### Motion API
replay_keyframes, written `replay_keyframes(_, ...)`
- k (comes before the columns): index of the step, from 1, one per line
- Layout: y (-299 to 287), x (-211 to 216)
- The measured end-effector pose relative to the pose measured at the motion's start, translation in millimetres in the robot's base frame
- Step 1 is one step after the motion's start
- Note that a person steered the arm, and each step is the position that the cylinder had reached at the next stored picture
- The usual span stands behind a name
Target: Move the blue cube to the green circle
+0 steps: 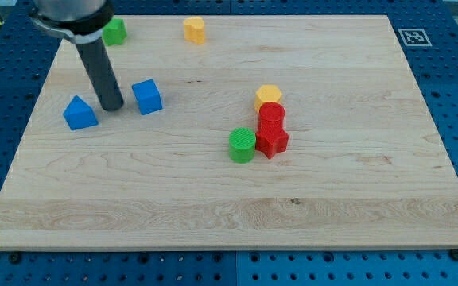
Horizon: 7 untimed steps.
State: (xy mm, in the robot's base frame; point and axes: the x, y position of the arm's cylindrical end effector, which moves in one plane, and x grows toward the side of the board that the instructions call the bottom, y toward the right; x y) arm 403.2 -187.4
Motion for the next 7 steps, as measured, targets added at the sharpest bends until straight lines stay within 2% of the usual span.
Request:
replay_keyframes(1,0,-40)
replay_keyframes(2,39,-50)
replay_keyframes(3,41,-10)
replay_keyframes(6,42,14)
replay_keyframes(7,62,26)
